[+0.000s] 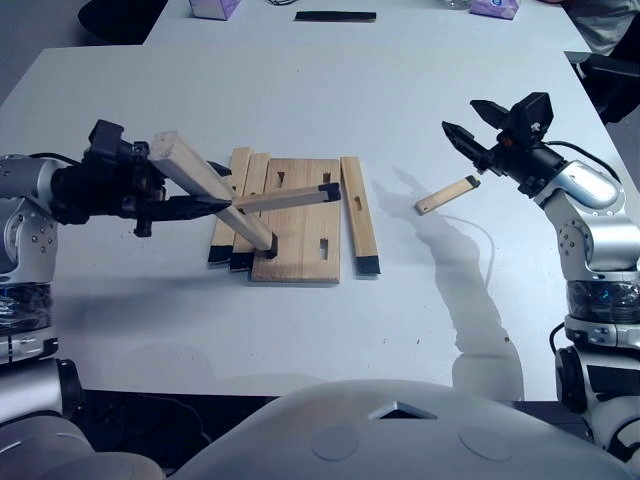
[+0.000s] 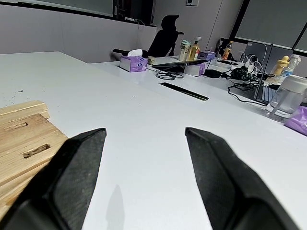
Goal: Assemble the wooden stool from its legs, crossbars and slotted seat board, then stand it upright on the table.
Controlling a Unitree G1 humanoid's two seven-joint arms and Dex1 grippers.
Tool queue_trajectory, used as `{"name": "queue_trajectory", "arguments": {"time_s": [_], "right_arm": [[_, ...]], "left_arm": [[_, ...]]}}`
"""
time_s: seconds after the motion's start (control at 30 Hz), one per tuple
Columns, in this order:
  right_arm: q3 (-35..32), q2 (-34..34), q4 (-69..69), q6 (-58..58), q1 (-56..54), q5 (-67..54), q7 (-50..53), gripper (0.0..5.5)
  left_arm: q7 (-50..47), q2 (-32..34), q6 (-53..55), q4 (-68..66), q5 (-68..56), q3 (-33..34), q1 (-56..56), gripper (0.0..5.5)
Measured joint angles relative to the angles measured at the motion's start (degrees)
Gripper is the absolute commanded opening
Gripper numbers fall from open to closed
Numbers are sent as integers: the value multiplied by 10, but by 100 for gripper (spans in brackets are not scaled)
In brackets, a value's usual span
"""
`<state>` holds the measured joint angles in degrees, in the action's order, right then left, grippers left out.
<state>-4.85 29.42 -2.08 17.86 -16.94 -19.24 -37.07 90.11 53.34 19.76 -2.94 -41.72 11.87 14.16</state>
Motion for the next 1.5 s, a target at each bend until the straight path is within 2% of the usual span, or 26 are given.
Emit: {"name": "queue_trajectory", "arguments": {"time_s": [0.37, 0.7, 1.03, 1.47, 1.5], "right_arm": [[0, -1, 0, 0, 1, 0, 0, 303], [8, -13, 5, 0, -3, 3, 1, 303], [36, -46, -15, 0, 9, 12, 15, 303], [42, -50, -16, 0, 5, 13, 31, 303], [37, -51, -16, 0, 6, 13, 34, 303]], "left_arm": [[7, 4, 4, 11, 14, 7, -3, 205], [18, -16, -51, -19, 33, -69, 20, 204], [-65, -23, -131, 93, 33, -62, -91, 204], [-76, -8, -149, 81, 33, -91, -72, 204], [-84, 0, -132, 83, 33, -92, -69, 233]]}}
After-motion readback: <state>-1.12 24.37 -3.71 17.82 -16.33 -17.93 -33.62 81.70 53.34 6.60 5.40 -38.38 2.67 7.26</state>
